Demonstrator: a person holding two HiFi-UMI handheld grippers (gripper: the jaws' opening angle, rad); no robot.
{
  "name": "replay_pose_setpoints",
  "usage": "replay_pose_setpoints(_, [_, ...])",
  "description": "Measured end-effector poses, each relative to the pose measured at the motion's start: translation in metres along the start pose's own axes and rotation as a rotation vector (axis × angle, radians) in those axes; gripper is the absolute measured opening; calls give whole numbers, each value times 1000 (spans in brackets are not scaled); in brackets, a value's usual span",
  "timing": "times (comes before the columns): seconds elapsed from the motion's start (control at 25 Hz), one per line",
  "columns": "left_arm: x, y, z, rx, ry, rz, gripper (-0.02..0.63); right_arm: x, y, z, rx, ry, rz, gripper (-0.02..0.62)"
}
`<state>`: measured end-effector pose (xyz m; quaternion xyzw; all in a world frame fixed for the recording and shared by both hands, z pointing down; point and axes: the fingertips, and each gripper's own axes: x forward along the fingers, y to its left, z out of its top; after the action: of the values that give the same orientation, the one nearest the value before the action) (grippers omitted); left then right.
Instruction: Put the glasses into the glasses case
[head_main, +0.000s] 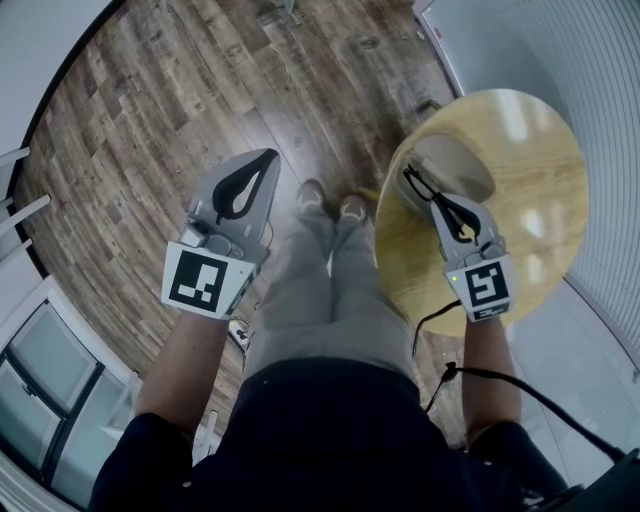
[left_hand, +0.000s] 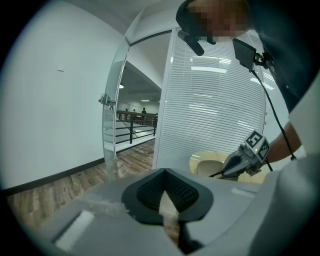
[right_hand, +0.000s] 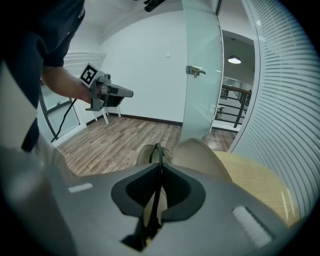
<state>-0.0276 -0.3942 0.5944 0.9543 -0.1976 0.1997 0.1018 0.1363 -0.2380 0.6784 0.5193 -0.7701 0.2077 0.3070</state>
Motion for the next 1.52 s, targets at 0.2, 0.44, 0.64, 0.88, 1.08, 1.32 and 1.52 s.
replay_pose_setpoints(0.2, [-3,0,0,-2,2,13,3,5,6,-5,17,47,25,28])
replay_pose_setpoints(0.44, [-9,-3,5,3,-9,13,3,6,8,-7,17,63,22,34])
replay_pose_setpoints(0.64, [-10,-3,28,27,-13,19,3,4,13,1,37,70,33,95])
replay_pose_setpoints(0.88, [-10,-14,78,68,-90,-1,3,-12,19,16,43,31,47,149])
replay_pose_setpoints(1.08, [-19,-21,102,96,-133,-10,3,-25,22,34,25,-9,25,176])
replay_pose_setpoints(1.32, [-40,-37,149,148,-173,-27,3,-68,17,63,24,-40,-33,179])
replay_pose_setpoints(1.52, [-58,-47,169,184,-198,-54,3,-95,22,79,19,-59,-67,179])
